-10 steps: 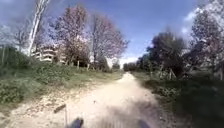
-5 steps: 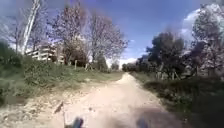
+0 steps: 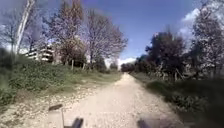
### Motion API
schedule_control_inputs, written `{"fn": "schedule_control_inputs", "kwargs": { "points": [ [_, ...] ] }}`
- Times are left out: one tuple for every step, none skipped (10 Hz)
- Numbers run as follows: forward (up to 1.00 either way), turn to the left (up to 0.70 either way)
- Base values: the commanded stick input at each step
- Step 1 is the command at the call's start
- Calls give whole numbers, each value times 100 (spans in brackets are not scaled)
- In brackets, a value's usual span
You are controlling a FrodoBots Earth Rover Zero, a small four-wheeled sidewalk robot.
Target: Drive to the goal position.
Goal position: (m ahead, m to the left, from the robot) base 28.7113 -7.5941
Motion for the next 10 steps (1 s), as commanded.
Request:
{"fn": "schedule_control_inputs", "kwargs": {
  "points": [
    [65,0],
    [65,0],
    [65,0],
    [65,-18],
    [65,-28],
    [65,-14],
    [65,-1],
    [65,0],
    [65,0],
    [65,0]
  ]
}}
